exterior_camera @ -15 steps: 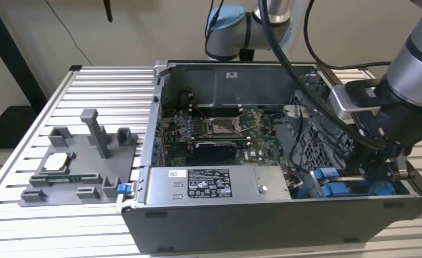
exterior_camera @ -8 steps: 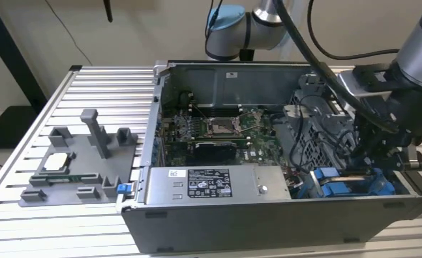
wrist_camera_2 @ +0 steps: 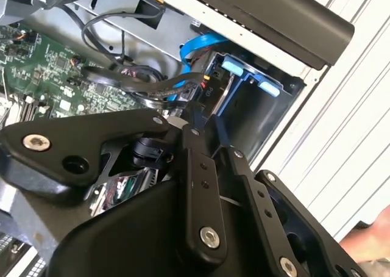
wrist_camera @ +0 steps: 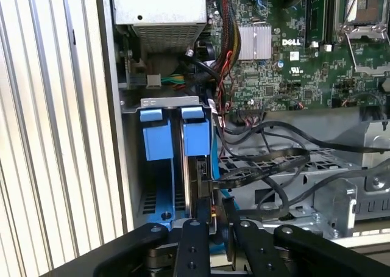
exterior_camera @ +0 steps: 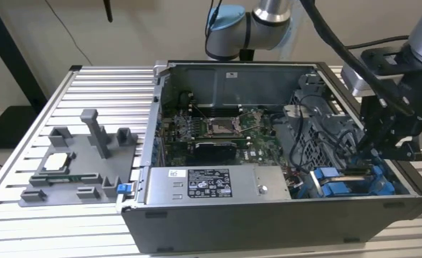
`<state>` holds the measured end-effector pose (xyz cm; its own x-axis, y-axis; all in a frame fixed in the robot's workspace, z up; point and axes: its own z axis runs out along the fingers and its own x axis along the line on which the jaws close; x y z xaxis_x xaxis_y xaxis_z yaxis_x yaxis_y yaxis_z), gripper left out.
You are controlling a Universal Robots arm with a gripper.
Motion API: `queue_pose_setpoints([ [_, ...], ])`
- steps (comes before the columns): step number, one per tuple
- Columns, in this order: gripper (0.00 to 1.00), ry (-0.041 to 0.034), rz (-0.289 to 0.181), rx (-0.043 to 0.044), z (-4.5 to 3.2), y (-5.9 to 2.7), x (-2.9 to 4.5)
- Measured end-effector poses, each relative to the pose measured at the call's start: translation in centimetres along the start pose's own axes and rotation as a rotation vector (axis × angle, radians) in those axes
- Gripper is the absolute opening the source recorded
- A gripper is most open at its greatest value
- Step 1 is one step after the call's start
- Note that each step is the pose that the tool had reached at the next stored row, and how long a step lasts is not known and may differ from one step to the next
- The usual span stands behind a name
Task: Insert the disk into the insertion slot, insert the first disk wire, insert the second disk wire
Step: 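Insert the second disk wire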
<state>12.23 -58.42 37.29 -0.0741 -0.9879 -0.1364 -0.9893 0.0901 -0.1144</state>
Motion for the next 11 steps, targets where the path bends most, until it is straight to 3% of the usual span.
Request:
queue_pose_setpoints([
  [11, 1.00, 0.0000, 0.000, 0.0000, -2.90, -0.34, -0.40],
])
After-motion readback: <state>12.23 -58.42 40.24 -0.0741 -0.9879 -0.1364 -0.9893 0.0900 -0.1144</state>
